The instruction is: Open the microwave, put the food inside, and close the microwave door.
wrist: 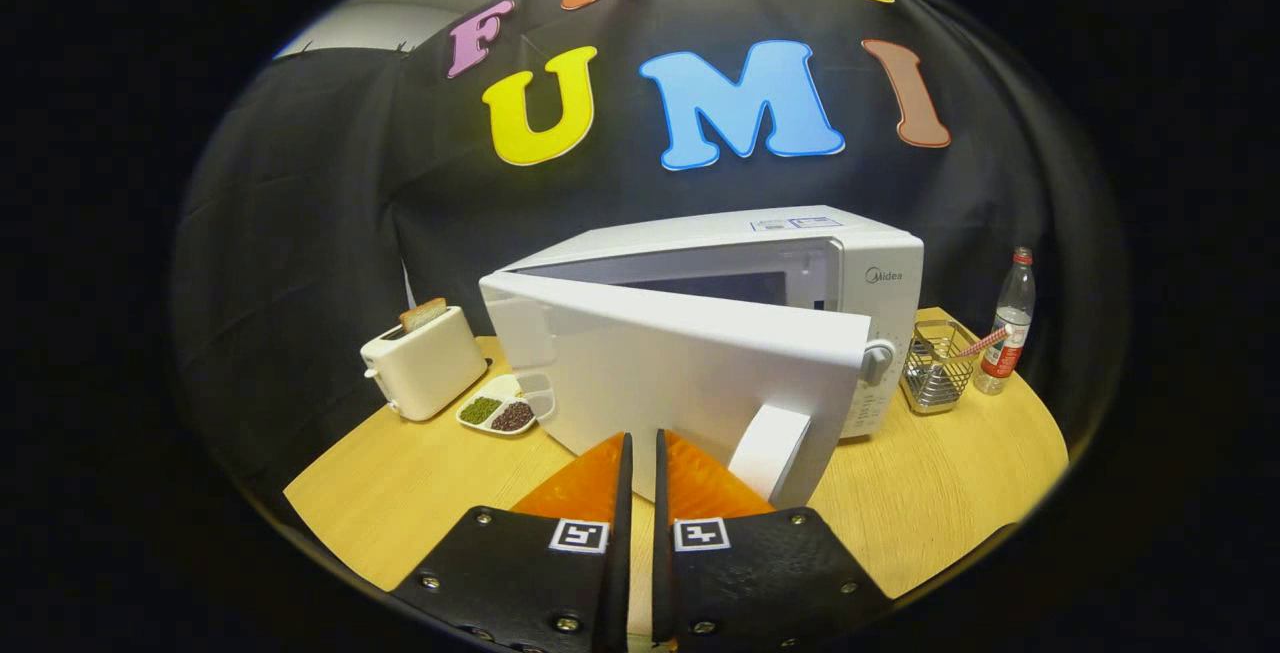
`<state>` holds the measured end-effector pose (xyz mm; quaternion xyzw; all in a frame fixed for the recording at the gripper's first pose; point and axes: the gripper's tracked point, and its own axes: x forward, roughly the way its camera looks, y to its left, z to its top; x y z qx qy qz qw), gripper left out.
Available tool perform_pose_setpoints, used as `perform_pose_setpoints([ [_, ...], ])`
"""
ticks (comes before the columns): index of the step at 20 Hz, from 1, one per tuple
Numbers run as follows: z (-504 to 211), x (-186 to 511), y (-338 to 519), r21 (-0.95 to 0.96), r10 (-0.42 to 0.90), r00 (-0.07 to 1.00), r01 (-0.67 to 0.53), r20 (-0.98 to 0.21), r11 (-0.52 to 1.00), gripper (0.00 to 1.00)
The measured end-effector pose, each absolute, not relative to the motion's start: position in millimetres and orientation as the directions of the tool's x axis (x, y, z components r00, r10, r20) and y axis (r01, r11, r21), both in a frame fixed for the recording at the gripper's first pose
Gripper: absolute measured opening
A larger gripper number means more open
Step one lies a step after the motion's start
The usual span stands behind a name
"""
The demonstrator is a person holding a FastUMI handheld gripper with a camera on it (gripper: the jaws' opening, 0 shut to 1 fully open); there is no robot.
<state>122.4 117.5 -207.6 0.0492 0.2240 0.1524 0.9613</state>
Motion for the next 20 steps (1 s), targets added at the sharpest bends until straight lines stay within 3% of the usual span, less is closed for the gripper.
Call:
perform_pose_setpoints([
  [20,-219.4,235.1,83.7,0.141,0.203,0.898,-0.160,-0.391,0.977,0.10],
])
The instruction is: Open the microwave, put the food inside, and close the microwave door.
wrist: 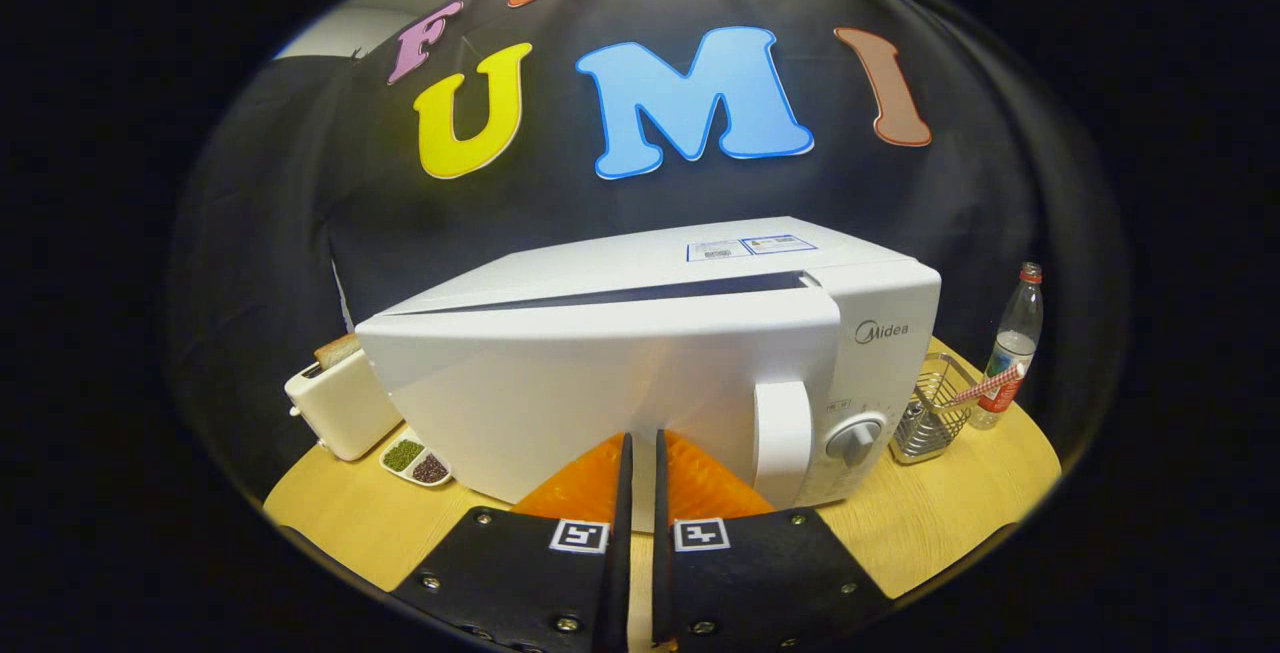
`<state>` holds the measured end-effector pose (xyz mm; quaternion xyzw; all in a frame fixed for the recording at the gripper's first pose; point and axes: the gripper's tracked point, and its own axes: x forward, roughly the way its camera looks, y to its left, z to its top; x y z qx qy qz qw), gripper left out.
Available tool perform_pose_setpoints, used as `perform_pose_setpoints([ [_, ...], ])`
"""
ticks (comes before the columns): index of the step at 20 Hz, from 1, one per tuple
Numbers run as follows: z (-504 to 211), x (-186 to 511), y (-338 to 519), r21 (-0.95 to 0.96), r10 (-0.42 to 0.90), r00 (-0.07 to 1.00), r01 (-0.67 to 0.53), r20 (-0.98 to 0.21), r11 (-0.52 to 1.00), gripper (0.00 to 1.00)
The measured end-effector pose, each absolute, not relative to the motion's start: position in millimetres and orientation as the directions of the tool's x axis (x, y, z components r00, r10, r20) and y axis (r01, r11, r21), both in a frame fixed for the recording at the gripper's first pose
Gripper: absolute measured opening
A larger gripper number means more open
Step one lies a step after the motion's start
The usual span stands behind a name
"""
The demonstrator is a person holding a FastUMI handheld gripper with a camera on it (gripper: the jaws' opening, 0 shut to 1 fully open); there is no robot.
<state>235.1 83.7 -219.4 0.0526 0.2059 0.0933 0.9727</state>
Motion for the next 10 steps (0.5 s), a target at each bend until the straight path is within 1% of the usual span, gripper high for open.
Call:
perform_pose_setpoints([
  [3,-220.0,242.6,80.3,0.147,0.189,0.905,-0.142,-0.382,0.979,0.09],
  [6,-219.3,251.1,77.9,0.115,0.163,0.920,-0.130,-0.356,0.985,0.10],
  [8,-219.5,253.8,77.7,0.174,0.157,0.913,-0.097,-0.378,0.980,0.09],
  [10,-216.8,252.5,80.2,0.150,0.151,0.915,-0.101,-0.374,0.984,0.09],
])
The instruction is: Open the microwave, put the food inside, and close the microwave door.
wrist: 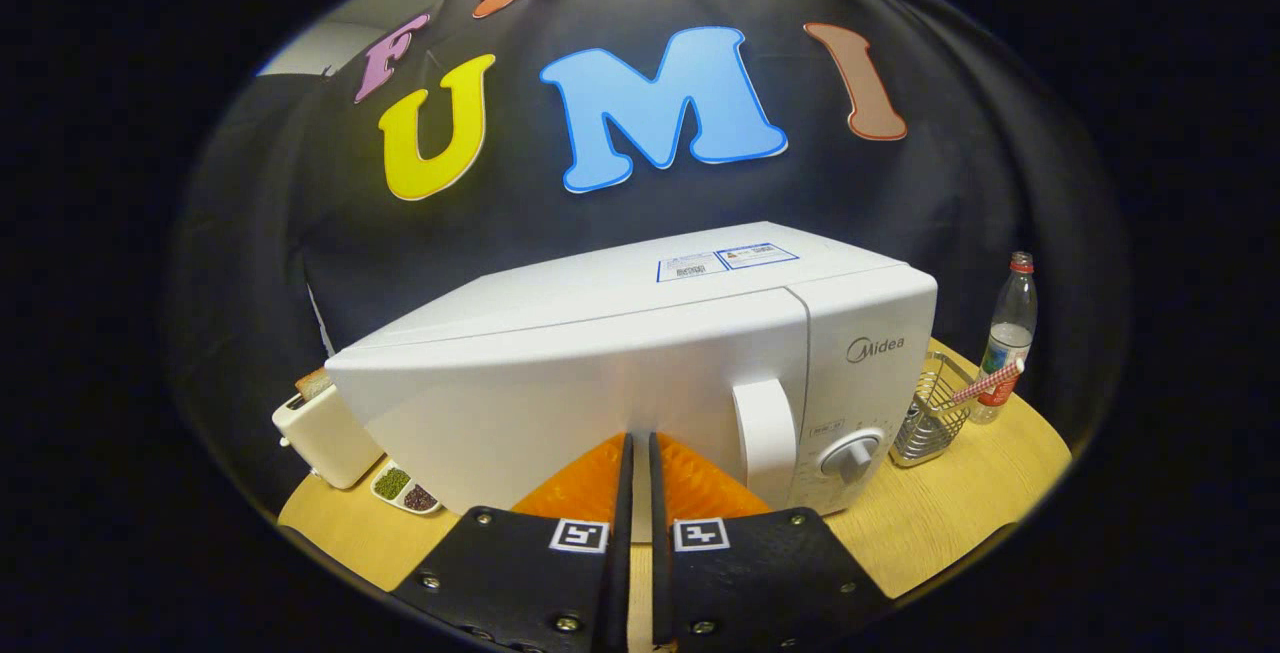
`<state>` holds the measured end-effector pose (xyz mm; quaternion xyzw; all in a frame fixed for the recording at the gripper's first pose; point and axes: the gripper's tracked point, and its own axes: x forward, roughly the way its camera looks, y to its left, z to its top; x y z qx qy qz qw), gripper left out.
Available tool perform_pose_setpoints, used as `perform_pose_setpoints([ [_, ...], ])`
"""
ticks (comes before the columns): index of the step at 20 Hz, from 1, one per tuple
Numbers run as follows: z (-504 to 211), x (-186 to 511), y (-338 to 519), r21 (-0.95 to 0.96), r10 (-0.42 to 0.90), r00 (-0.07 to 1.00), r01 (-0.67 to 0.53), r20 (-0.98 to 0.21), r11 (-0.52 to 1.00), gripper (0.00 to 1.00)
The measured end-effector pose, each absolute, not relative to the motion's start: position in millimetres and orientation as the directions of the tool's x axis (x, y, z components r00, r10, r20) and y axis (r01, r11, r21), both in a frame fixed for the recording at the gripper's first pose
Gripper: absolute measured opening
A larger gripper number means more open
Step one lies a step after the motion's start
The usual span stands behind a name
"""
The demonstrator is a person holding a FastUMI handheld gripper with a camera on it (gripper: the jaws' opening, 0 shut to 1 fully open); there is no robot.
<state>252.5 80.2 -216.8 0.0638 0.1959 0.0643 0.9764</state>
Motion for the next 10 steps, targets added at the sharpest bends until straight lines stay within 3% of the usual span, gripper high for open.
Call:
perform_pose_setpoints([
  [10,-142.4,201.5,63.7,0.070,0.123,0.960,-0.108,-0.252,0.992,0.10],
])
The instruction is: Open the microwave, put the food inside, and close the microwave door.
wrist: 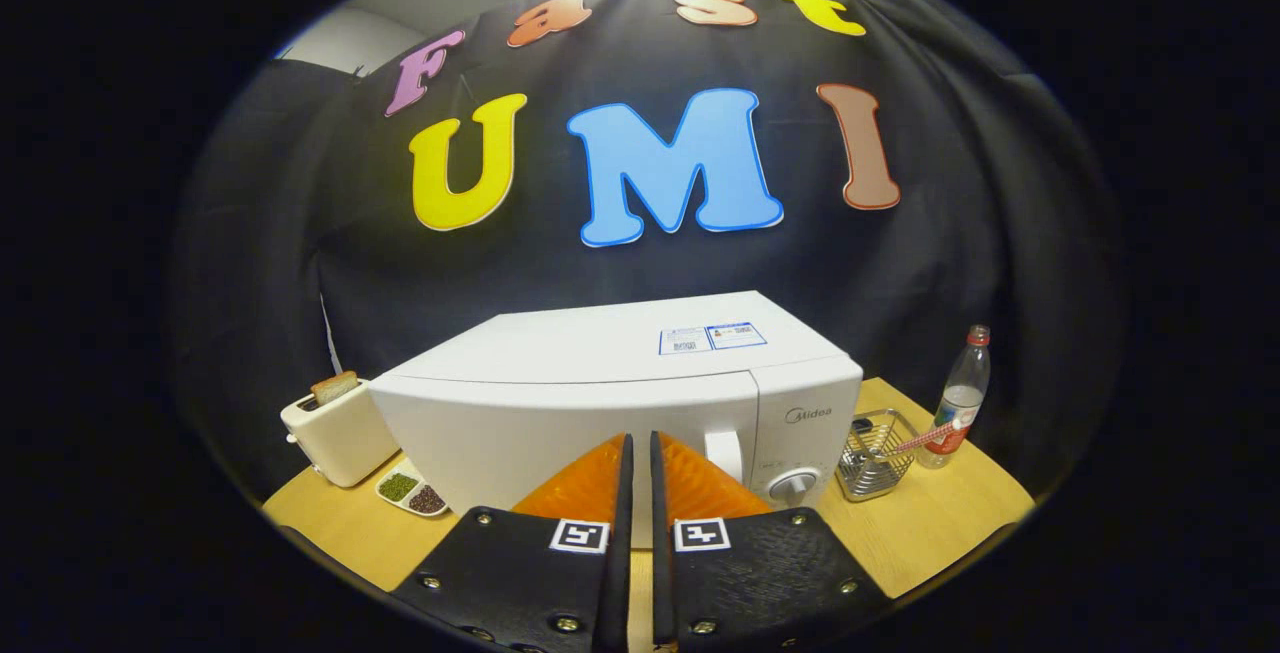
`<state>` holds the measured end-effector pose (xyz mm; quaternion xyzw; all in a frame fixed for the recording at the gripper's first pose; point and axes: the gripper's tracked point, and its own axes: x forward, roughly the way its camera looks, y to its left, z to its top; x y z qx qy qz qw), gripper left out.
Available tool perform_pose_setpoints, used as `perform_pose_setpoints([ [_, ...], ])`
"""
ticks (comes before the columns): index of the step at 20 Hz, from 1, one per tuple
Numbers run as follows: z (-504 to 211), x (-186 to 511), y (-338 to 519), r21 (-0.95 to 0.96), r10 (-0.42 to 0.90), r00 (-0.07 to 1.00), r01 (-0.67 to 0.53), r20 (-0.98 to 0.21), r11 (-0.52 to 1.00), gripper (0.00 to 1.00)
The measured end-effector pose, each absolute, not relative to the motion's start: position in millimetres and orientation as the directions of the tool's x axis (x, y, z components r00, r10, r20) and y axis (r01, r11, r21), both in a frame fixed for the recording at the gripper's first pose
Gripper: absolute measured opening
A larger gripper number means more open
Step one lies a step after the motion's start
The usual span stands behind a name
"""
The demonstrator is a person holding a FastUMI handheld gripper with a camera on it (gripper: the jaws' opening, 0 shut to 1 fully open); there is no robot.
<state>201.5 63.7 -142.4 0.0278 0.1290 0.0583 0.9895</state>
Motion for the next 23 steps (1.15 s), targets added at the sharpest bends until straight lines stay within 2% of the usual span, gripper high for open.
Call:
perform_pose_setpoints([
  [4,-117.4,170.5,67.2,0.036,0.139,0.967,-0.134,-0.215,0.990,0.10],
  [5,-102.2,152.4,63.0,0.017,0.097,0.973,-0.095,-0.207,0.995,0.10],
  [7,-98.7,147.0,64.8,0.035,0.131,0.974,-0.127,-0.185,0.991,0.02],
  [23,-52.1,3.9,20.3,0.025,0.067,0.990,-0.064,-0.122,0.998,0.02],
])
